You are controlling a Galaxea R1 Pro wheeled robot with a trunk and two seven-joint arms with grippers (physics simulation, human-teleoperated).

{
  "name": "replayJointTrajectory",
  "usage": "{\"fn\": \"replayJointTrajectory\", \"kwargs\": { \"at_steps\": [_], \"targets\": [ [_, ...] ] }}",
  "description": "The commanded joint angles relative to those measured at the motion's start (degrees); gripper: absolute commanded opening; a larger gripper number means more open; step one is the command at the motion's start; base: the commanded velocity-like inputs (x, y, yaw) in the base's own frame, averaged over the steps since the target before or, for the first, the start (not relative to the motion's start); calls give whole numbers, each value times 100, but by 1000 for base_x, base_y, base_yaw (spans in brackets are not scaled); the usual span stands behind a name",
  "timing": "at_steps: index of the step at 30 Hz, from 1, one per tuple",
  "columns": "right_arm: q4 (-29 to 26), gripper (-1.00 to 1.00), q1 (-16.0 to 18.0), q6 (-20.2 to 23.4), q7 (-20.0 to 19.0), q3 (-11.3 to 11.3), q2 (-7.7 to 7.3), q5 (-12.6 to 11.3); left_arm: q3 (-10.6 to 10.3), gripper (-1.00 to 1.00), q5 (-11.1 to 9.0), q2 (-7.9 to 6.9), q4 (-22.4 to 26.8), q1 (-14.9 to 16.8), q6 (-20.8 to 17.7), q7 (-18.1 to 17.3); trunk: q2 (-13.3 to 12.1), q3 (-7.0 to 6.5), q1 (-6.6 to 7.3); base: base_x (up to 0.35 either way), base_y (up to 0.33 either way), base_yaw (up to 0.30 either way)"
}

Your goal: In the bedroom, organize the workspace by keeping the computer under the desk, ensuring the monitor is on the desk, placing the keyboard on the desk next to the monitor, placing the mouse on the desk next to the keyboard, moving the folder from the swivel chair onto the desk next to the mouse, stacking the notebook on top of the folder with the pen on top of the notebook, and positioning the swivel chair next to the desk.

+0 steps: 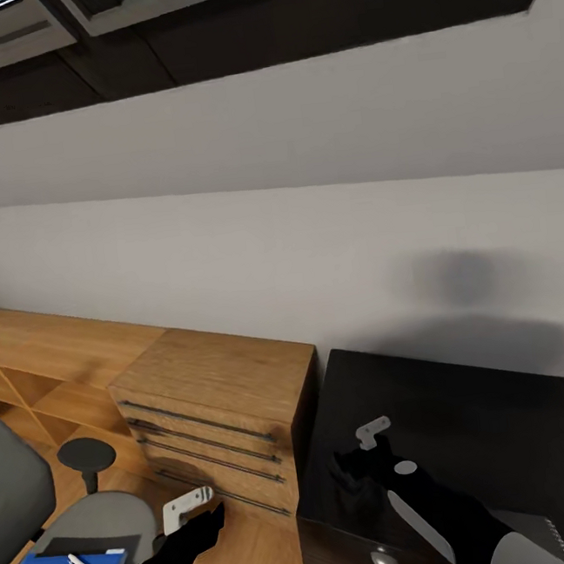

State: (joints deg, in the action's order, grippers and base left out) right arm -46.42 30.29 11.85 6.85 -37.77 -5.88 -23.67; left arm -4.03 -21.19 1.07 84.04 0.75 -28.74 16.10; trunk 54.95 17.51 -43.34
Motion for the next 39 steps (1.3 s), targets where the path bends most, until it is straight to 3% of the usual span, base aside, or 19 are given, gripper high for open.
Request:
{"fn": "replayJointTrajectory", "kwargs": {
  "at_steps": [1, 12, 19, 32, 33, 39],
  "targets": [
    [101, 100, 9, -61, -14, -37, -3, -54, -5, 100, -61, -1, 43, 4, -17, 51, 6, 8, -2, 173, 0, 0],
    [335, 100, 20, -172, -330, -53, 24, -60, -1, 100, -68, -1, 227, 4, -17, 43, 6, 8, -2, 92, 0, 0],
    [379, 100, 20, -109, -599, -70, 226, -59, 6, 100, -74, -1, 316, 4, -29, 43, 6, 8, -2, 1, 0, 0],
    [414, 100, 29, 487, -799, -55, 363, -62, 15, 100, -87, -1, 401, 4, -37, 43, 6, 8, -2, 0, 0, 0],
    [414, 100, 36, 694, -781, -22, 360, -74, 11, 100, -87, -1, 402, 4, -41, 43, 6, 8, -2, 0, 0, 0],
    [414, 100, 45, 908, -759, 193, 353, -83, 14, 100, -87, -1, 403, 4, -41, 43, 6, 8, -2, 0, 0, 0]
  ]
}}
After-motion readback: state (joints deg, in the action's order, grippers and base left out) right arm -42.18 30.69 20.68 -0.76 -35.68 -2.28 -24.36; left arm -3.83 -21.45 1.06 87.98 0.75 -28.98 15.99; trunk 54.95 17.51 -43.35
